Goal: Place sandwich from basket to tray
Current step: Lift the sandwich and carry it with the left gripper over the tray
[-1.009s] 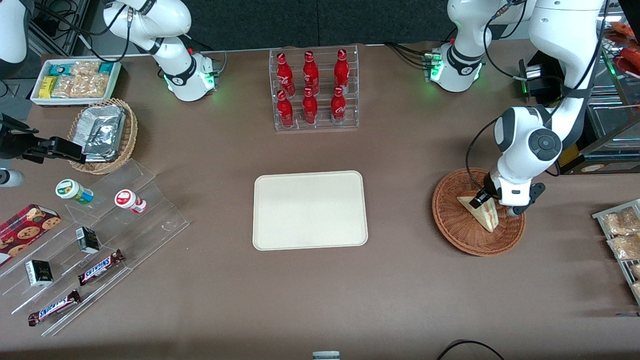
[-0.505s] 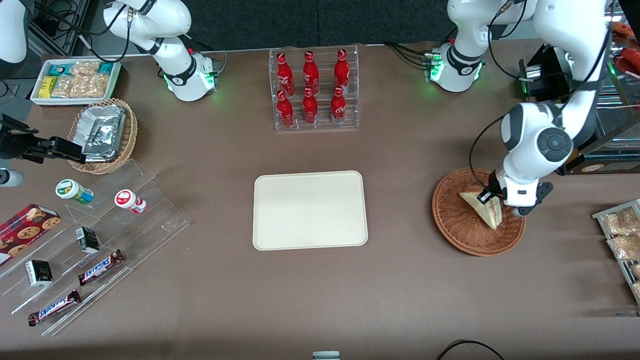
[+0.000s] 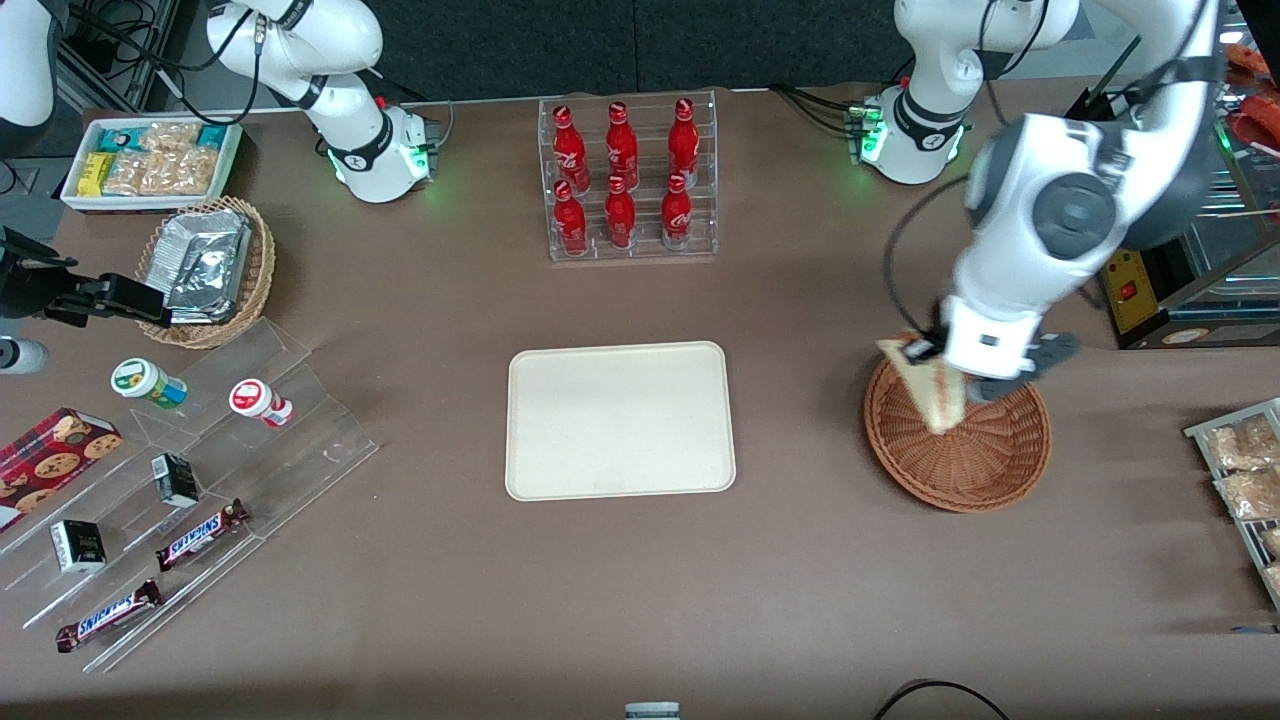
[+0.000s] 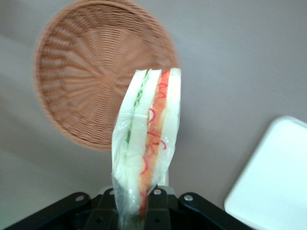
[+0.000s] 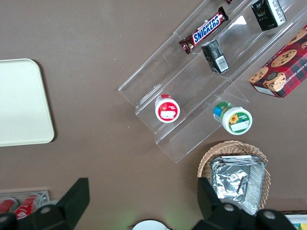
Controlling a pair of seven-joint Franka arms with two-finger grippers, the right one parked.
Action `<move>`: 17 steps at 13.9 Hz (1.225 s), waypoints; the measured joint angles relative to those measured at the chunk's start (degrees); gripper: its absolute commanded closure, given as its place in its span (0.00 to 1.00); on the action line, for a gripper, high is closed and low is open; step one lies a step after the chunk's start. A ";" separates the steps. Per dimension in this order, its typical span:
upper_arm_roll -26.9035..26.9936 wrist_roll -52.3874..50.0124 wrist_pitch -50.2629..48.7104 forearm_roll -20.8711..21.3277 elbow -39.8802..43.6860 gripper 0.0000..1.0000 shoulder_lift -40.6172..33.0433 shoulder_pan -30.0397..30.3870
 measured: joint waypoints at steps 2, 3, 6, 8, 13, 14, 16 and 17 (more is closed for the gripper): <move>-0.33 -0.52 0.05 -0.09 2.85 1.00 2.26 -5.12; -0.41 -0.60 0.11 -0.10 4.70 1.00 3.78 -7.31; -0.43 -0.61 0.20 -0.03 10.54 1.00 9.71 -13.61; -0.41 -0.70 1.83 -0.03 14.28 1.00 15.41 -17.55; -0.27 -4.98 11.96 0.05 21.06 1.00 29.49 -24.57; -0.21 -5.51 13.12 0.06 21.58 1.00 31.21 -25.39; -0.12 -6.48 15.50 0.06 22.12 1.00 33.42 -26.14; -0.07 -7.00 16.29 0.06 22.27 1.00 34.07 -26.16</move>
